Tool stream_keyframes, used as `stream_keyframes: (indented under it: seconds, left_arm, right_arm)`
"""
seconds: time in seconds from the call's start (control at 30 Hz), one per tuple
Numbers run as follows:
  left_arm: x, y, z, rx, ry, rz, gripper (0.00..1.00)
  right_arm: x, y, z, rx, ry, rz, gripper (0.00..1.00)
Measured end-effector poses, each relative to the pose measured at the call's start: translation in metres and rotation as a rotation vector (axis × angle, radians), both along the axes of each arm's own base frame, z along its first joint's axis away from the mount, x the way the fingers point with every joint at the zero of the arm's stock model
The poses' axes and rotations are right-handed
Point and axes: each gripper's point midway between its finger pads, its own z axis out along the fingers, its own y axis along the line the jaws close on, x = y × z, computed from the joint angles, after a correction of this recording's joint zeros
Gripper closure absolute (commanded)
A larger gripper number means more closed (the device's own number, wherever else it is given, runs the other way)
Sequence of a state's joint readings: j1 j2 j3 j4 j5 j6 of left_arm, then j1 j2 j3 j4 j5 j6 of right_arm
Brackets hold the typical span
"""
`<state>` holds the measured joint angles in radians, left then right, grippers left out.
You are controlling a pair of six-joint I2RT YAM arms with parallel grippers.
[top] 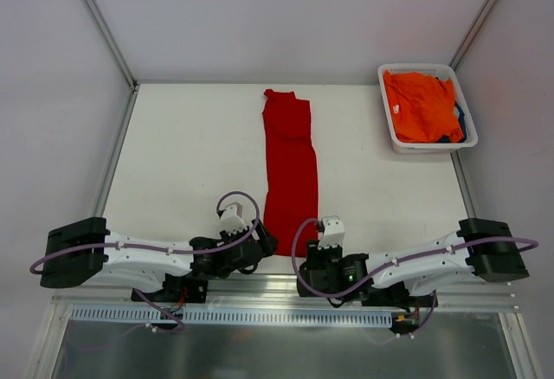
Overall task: Fold and stack the t-shirts
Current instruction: Fold the tshirt
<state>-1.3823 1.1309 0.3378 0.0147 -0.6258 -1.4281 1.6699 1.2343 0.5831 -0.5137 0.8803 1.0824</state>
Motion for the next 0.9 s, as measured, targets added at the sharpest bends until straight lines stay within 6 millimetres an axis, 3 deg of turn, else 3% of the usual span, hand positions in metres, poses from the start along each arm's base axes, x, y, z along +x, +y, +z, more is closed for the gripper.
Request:
stream_keyframes:
  seconds: [0.37, 0.7, 0.9]
  left_arm:
    - [0.008, -0.006, -0.001, 0.032, -0.028, 0.027, 0.24]
    - [0.009, -0.007, -0.001, 0.044, -0.037, 0.028, 0.23]
    - [0.011, -0.011, -0.002, 0.056, -0.042, 0.033, 0.24]
  right_arm:
    - [-0.009, -0.017, -0.009, 0.119, -0.057, -0.091, 0.55]
    - [0.003, -0.045, -0.018, 0.334, -0.050, -0.102, 0.54]
    - [0.003, -0.044, -0.022, 0.380, -0.038, -0.084, 0.52]
